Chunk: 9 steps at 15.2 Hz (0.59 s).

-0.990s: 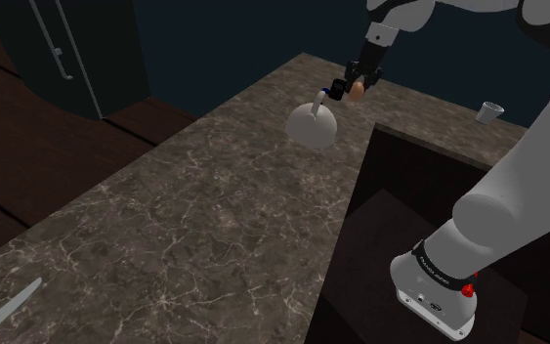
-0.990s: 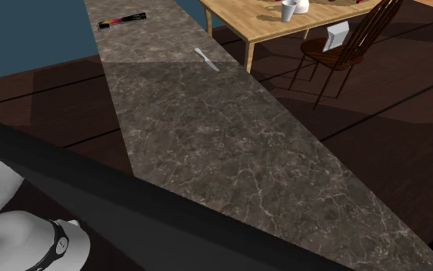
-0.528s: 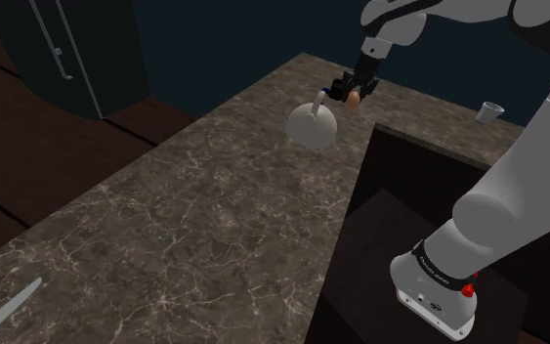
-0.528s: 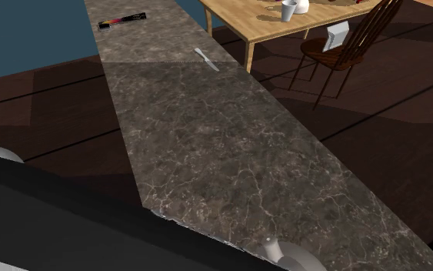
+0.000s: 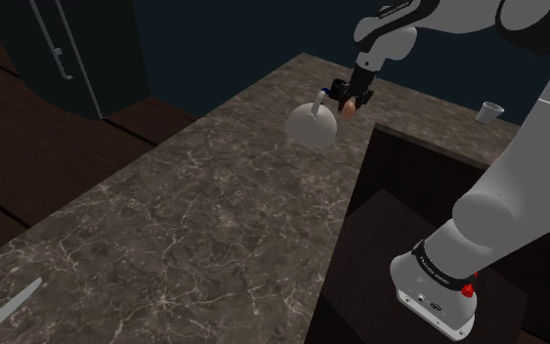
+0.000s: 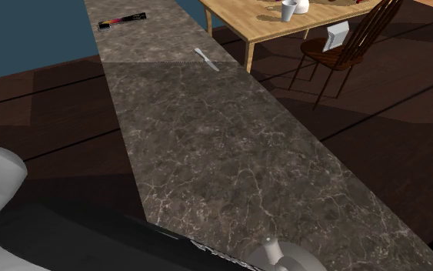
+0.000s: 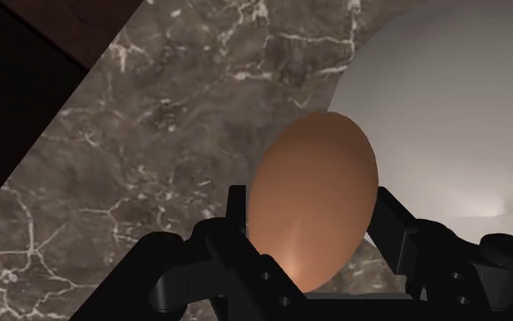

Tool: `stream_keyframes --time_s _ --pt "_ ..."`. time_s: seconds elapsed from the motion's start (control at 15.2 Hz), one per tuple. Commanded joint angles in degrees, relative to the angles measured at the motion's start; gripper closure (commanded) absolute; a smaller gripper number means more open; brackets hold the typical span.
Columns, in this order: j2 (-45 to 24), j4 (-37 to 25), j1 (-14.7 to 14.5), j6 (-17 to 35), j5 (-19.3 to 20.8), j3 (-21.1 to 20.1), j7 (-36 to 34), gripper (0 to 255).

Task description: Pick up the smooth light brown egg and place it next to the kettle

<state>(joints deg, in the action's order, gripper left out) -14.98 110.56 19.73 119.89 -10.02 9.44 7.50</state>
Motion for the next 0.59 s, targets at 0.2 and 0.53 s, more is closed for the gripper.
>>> stream_keyframes --time_s 0.2,0.53 --pt "-1.9 1.5 0.0 3.4 -0.7 -0.2 0.6 255" --pt "-4.2 2.5 0.2 6.5 -1.4 -0.5 1.4 255"
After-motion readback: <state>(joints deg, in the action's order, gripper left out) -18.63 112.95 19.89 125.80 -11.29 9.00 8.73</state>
